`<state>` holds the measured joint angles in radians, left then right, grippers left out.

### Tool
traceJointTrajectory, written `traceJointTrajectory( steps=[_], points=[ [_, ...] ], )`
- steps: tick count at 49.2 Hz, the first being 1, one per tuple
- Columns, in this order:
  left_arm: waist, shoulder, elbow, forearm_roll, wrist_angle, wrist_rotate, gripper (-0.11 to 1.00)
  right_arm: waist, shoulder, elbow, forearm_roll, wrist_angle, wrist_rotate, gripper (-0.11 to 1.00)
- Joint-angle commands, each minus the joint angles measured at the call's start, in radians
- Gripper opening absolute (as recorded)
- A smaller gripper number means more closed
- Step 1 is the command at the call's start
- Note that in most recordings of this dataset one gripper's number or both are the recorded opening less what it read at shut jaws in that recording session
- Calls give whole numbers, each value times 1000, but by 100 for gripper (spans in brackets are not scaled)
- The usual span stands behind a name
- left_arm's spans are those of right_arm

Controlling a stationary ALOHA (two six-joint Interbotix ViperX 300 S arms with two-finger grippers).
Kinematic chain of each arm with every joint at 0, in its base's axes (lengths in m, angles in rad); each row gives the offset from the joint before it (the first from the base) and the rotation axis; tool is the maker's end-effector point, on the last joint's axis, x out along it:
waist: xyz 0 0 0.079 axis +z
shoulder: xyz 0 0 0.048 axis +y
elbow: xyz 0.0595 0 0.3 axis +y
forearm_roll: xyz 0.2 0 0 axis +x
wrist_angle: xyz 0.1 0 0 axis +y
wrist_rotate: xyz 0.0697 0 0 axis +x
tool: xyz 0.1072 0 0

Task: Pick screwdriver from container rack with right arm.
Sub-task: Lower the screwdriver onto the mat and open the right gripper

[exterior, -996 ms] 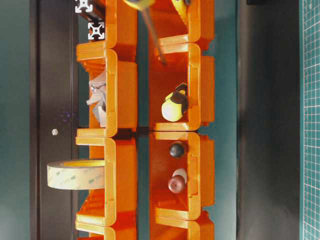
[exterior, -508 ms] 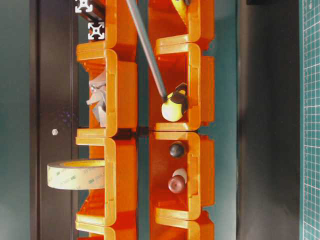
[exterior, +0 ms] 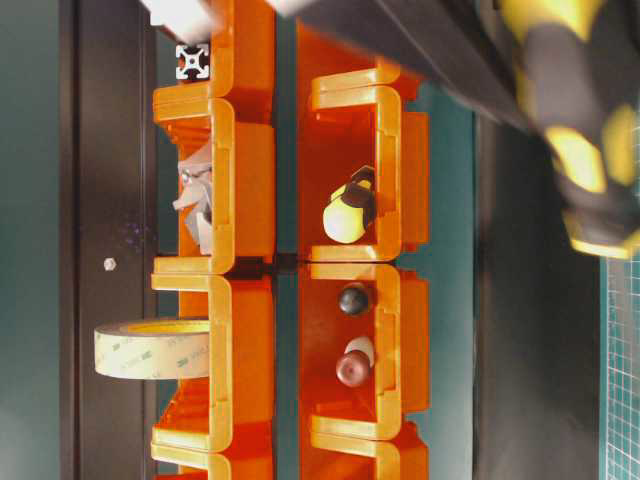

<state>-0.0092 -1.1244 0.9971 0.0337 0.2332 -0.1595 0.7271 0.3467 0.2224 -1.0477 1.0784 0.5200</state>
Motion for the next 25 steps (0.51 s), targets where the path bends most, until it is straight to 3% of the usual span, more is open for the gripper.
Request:
traceJointTrajectory(
  steps=[1, 13, 25],
  points=[
    [0, 6, -31, 3, -9, -3, 0, -44, -18, 21, -8, -98, 3, 40],
    [0, 8, -29, 3, -8, -2, 0, -138, -23, 80, -9, -189, 3, 40],
    [0, 17, -26, 3, -9, -2, 0, -144, -31, 107, -8, -247, 5, 40]
  ],
)
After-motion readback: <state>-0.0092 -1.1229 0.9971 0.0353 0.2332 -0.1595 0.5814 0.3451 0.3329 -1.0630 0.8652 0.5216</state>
